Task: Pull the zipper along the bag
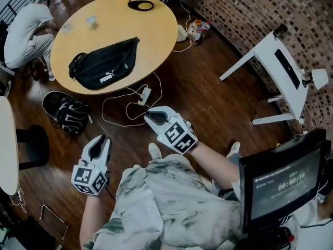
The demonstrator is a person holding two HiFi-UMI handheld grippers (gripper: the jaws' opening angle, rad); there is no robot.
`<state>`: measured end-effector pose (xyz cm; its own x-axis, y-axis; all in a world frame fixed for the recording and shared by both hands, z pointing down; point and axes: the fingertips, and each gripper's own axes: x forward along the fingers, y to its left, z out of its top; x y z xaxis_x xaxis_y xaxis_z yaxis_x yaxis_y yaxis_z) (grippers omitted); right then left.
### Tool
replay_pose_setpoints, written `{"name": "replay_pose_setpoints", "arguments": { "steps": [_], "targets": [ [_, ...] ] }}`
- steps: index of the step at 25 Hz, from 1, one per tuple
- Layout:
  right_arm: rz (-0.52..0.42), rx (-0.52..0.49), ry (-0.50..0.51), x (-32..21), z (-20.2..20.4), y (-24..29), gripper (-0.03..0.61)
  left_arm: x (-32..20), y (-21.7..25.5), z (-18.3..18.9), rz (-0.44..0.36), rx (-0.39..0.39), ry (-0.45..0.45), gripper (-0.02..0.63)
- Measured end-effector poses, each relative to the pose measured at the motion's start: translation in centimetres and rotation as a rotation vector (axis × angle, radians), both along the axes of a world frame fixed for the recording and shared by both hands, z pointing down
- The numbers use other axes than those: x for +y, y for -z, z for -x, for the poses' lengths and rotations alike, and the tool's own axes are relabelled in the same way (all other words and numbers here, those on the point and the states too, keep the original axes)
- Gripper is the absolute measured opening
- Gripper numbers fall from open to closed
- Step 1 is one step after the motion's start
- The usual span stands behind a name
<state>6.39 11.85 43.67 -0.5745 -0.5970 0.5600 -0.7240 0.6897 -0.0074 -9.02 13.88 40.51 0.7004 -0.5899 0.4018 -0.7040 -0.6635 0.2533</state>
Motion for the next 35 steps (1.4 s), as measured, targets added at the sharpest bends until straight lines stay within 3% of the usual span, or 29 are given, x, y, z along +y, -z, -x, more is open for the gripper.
{"name": "replay_pose_setpoints", "arguments": {
  "steps": [5, 11, 17, 25, 35],
  "targets": [
    [-0.009, -0.03, 0.024, 7.2, 2.8, 2.2, 0.052, 6.2, 2.8, -1.3, -0.058, 0.031, -0.093, 0.086],
    [0.006, -0.1, 0.006, 16.0, 7.4, 3.6, 0.051, 14.0, 4.2, 1.6, -0.07, 0.077, -0.154, 0.084],
    [-0.022, -0.103, -0.012, 23.2, 9.3, 5.7, 0.051, 20.4, 3.3, 4.6, -0.07, 0.064, -0.178, 0.084],
    [-0.104, -0.122, 0.014, 29.8, 6.2, 8.6, 0.051, 26.1, 4.2, 2.0, -0.093, 0.078, -0.177, 0.084],
    [-0.156, -0.116, 0.056, 38.6, -1.7, 10.1, 0.052, 33.3, 5.7, -8.4, -0.116, 0.151, -0.158, 0.084]
  ]
}}
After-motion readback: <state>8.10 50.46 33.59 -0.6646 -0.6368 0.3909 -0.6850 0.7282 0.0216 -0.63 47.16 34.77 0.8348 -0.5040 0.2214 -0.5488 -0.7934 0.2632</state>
